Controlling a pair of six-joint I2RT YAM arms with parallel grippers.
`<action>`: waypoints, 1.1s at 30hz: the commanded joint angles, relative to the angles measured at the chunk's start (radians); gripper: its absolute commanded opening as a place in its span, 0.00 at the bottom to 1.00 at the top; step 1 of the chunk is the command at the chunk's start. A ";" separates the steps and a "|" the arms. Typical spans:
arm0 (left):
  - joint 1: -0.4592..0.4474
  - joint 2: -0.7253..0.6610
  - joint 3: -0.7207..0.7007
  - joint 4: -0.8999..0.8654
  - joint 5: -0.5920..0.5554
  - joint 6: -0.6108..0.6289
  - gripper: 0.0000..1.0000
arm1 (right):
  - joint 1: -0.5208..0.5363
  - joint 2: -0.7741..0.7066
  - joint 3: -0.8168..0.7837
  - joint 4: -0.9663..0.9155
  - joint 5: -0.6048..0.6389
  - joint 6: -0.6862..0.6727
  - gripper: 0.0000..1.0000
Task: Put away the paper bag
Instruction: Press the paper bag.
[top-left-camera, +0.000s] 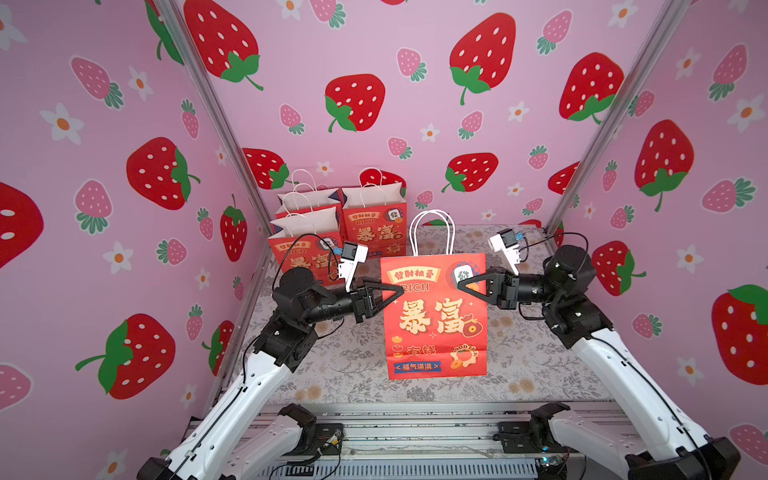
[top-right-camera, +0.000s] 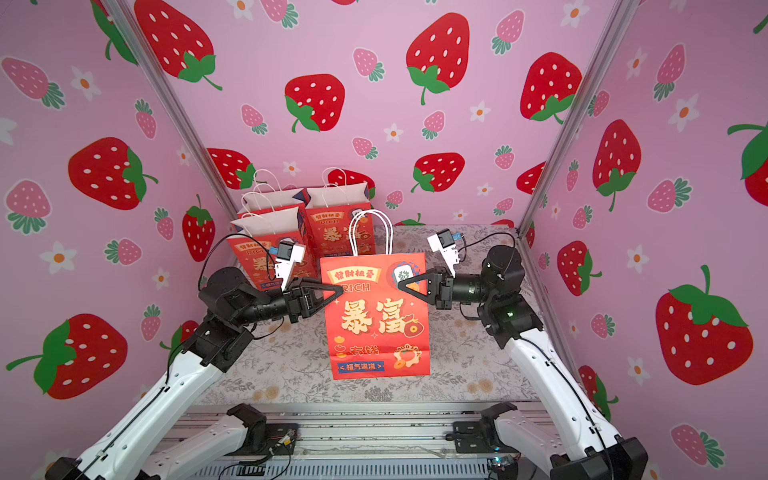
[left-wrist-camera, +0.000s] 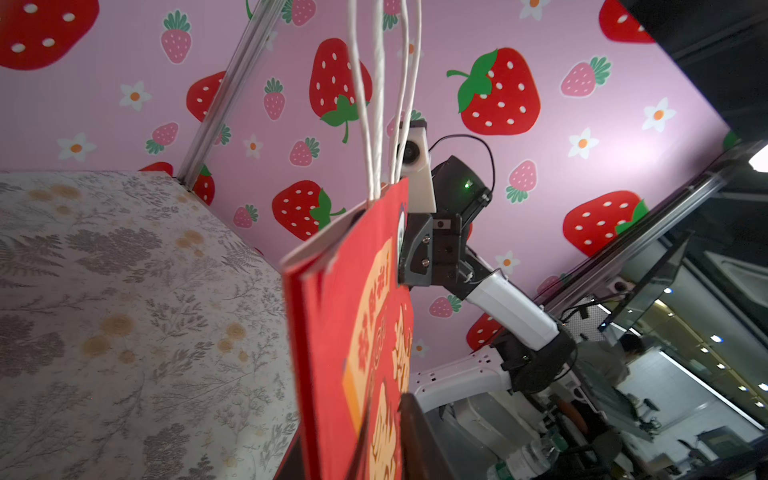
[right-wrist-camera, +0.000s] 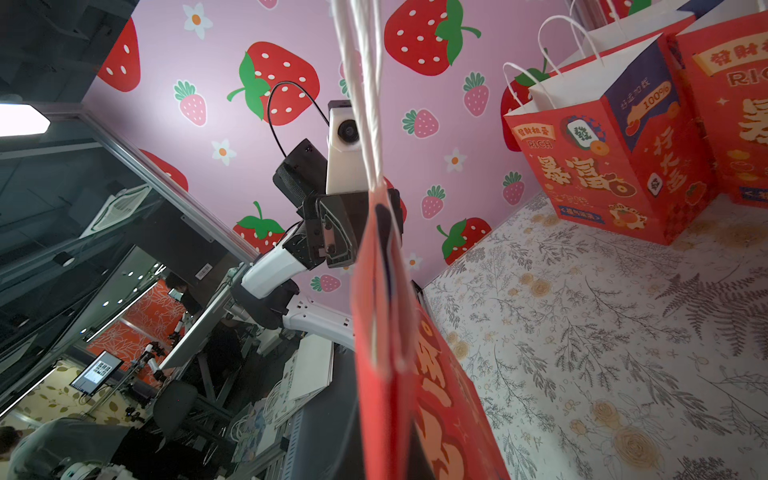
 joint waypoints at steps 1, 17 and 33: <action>0.006 -0.039 0.062 -0.109 -0.033 0.094 0.65 | -0.061 0.027 0.065 0.018 -0.086 0.027 0.00; 0.073 -0.122 0.020 -0.248 -0.028 0.266 0.96 | -0.127 0.214 0.444 0.073 -0.317 0.203 0.00; 0.000 -0.055 -0.014 0.003 0.058 0.138 0.75 | 0.015 0.211 0.439 0.153 -0.210 0.238 0.00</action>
